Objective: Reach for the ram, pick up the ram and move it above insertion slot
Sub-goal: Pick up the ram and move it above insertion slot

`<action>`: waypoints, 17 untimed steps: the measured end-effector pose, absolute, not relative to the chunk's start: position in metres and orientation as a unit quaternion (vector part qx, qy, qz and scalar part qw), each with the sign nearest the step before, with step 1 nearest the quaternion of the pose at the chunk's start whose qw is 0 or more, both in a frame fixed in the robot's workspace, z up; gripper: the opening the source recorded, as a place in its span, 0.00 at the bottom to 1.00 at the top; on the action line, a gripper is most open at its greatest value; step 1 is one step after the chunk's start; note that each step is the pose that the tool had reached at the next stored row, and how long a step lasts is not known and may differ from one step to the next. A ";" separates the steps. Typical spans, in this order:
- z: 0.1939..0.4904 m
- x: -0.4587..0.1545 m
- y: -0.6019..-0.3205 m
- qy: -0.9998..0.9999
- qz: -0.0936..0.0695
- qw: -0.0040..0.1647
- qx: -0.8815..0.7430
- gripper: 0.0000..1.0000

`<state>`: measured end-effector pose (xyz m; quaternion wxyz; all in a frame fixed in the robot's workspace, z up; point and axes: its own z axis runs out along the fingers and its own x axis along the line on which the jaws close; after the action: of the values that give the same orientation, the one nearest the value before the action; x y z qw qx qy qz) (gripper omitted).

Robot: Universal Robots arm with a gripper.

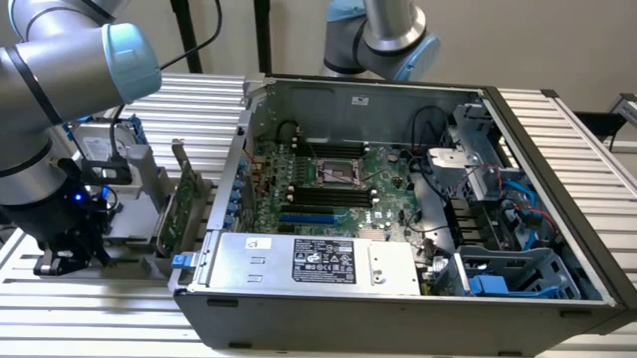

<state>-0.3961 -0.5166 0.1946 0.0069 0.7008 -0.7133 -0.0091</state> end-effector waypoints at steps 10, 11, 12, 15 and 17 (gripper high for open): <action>0.224 -0.396 -0.517 -0.713 -0.009 0.007 0.701 0.14; 0.228 -0.396 -0.517 -0.713 -0.009 0.007 0.701 0.14; 0.233 -0.396 -0.517 -0.713 -0.009 0.007 0.701 0.14; 0.247 -0.396 -0.517 -0.713 -0.009 0.007 0.701 0.14; 0.256 -0.396 -0.517 -0.713 -0.009 0.007 0.701 0.14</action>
<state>-0.3960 -0.5166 0.2559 0.0071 0.7015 -0.7126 -0.0091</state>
